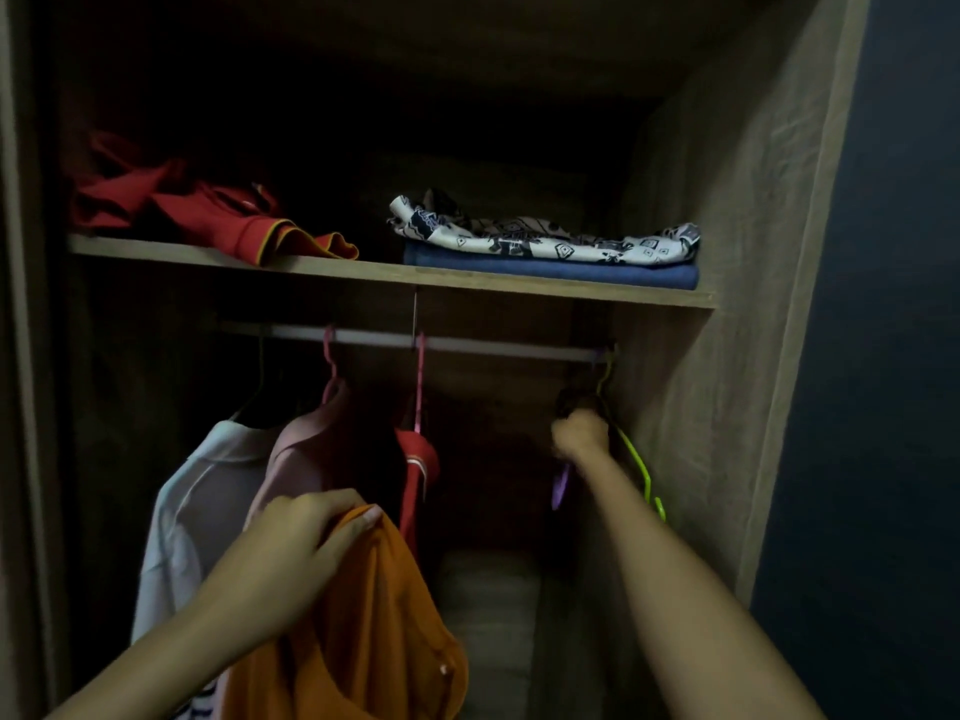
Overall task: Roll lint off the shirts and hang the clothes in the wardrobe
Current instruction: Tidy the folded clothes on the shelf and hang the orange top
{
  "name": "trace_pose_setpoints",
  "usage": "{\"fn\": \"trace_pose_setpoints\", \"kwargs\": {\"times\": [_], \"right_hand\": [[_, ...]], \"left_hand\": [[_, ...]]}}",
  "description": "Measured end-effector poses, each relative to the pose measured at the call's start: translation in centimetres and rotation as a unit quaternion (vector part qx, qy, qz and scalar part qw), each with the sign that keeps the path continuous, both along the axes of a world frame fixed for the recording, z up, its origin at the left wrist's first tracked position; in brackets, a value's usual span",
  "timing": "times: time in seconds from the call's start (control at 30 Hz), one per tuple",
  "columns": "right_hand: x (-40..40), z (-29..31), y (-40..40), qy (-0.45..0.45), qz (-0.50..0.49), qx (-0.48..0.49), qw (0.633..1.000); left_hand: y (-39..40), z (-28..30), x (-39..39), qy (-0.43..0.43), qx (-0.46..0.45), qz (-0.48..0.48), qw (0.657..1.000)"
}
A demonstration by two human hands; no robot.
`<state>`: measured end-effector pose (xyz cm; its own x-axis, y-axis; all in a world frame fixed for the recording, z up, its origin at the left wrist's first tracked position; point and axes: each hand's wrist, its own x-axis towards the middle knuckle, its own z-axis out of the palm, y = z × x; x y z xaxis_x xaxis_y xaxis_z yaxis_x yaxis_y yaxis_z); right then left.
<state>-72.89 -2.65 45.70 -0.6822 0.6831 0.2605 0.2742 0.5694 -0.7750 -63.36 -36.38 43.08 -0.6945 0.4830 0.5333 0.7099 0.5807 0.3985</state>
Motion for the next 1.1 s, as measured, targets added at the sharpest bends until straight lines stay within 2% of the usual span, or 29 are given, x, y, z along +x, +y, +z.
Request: {"fn": "trace_pose_setpoints", "kwargs": {"times": [0.07, 0.17, 0.3, 0.47, 0.63, 0.8, 0.87, 0.97, 1.1], "right_hand": [[-0.9, 0.5, 0.5, 0.050, 0.023, -0.067, 0.996], [-1.0, 1.5, 0.2, 0.118, 0.008, -0.107, 0.987], [1.7, 1.1, -3.6, 0.233, 0.040, -0.234, 0.943], [6.8, -1.3, -7.2, 0.175, 0.186, -0.369, 0.894], [11.3, -4.1, -10.2, 0.078, 0.263, -0.260, 0.926], [14.9, -4.8, -13.2, 0.083, 0.291, -0.253, 0.919], [15.9, -4.6, -14.1, 0.099, 0.285, -0.287, 0.909], [17.0, -4.2, -15.2, 0.113, 0.302, -0.365, 0.874], [18.4, -4.4, -16.4, 0.128, 0.298, -0.388, 0.863]], "left_hand": [[0.2, -0.3, -0.3, 0.002, -0.001, 0.007, 1.000], [0.3, -0.4, -0.5, 0.006, 0.004, 0.016, 1.000], [0.0, -0.6, -0.5, -0.005, 0.014, 0.036, 0.999], [-0.6, -0.8, -0.8, -0.014, 0.015, 0.065, 0.998], [-1.5, -1.6, -1.4, -0.022, 0.019, 0.120, 0.992], [-1.7, -2.8, -1.0, -0.063, 0.036, 0.137, 0.988], [-1.7, -3.1, -0.5, -0.073, 0.035, 0.131, 0.988], [-1.6, -3.1, 0.4, -0.069, 0.044, 0.118, 0.990], [-1.8, -3.1, 1.6, -0.063, 0.053, 0.109, 0.991]]}}
